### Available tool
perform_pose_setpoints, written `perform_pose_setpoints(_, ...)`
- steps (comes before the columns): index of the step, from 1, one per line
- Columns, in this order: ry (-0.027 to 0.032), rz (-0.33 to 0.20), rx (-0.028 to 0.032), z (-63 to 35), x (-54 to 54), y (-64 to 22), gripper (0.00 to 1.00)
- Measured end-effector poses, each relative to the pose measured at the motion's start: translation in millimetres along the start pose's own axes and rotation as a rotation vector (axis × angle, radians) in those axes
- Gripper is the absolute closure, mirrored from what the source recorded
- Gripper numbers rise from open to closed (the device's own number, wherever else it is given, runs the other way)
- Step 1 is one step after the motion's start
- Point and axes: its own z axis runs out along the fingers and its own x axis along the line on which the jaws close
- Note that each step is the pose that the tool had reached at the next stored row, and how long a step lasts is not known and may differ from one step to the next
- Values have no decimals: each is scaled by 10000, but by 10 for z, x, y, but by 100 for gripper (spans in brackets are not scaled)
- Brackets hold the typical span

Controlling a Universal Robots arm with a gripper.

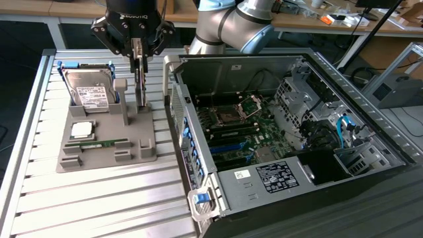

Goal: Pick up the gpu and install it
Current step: 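Pick up the gpu and move the gpu toward the slot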

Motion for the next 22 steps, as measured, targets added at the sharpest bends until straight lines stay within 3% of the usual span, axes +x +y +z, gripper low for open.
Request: perform_pose_setpoints(22,1,-1,-5,-64,-2,2,73)
